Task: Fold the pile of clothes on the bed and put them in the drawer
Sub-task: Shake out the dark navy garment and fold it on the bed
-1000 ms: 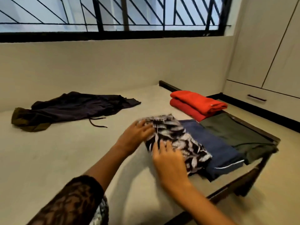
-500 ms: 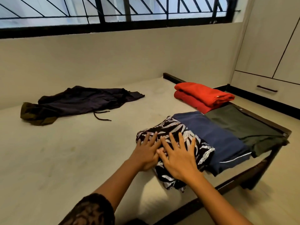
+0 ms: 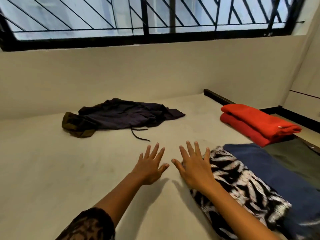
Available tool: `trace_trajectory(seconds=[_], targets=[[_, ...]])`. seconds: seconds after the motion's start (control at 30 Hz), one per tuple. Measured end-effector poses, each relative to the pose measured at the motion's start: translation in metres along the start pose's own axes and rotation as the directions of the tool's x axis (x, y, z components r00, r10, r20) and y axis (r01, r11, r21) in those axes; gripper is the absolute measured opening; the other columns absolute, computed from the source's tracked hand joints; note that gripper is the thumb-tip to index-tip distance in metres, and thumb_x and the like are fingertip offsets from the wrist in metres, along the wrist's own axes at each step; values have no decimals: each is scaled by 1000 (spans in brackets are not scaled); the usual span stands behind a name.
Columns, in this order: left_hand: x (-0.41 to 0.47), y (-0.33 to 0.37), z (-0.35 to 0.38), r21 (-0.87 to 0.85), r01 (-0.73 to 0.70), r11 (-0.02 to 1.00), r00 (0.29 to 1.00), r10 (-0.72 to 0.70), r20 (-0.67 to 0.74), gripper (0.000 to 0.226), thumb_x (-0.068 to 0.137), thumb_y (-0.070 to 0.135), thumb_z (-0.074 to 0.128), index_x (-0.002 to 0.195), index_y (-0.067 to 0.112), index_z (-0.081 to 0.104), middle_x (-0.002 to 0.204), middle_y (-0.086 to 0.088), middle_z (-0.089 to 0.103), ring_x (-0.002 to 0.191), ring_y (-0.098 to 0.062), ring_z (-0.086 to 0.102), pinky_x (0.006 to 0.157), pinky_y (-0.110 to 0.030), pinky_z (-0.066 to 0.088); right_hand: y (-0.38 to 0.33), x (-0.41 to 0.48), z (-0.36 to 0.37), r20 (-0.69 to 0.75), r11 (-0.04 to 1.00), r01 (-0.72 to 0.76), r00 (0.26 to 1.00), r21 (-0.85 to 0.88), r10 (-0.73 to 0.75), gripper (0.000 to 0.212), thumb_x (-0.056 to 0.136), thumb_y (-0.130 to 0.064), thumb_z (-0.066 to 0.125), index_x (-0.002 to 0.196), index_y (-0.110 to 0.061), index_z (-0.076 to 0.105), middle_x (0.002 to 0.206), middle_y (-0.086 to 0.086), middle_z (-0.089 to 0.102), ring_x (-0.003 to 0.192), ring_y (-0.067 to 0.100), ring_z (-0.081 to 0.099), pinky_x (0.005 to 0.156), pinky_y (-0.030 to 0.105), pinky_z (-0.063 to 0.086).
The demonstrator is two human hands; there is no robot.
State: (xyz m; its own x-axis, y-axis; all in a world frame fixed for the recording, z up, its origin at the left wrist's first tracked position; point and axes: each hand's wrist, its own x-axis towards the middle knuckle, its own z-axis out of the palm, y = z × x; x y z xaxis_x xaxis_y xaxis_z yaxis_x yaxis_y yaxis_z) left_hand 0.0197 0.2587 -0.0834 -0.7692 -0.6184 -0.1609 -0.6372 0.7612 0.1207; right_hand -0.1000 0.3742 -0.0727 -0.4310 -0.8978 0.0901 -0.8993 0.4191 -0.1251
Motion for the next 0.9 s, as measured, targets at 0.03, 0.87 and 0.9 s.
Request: trace_trajectory(seconds=[0.03, 0.87, 0.9], targets=[[2, -11, -4, 19, 33, 999, 999, -33, 3, 68, 97, 53, 22, 149, 24, -12, 153, -1, -26, 142, -26, -21, 115, -45, -2, -5, 11, 0, 21, 1000, 21, 1000, -4, -21, 70, 93, -62, 4, 151, -23, 6, 159, 6, -7, 145, 28, -12, 112, 55, -10], [207, -232, -10, -213, 376, 902, 770, -432, -470, 17, 98, 18, 43, 99, 10, 58, 100, -12, 63, 91, -30, 59, 81, -37, 46, -103, 315, 132, -443, 957, 245, 883, 157, -154, 35, 68, 16, 65, 99, 3, 68, 106, 23, 67, 103, 42, 62, 80, 49, 51], [199, -229, -22, -256, 349, 901, 759, -432, -487, 17, 98, 18, 43, 98, 9, 57, 97, -12, 62, 88, -30, 58, 76, -38, 46, -103, 311, 121, -469, 942, 245, 876, 228, -114, 27, 69, 14, 65, 92, 1, 69, 93, 22, 68, 91, 41, 65, 70, 44, 53]])
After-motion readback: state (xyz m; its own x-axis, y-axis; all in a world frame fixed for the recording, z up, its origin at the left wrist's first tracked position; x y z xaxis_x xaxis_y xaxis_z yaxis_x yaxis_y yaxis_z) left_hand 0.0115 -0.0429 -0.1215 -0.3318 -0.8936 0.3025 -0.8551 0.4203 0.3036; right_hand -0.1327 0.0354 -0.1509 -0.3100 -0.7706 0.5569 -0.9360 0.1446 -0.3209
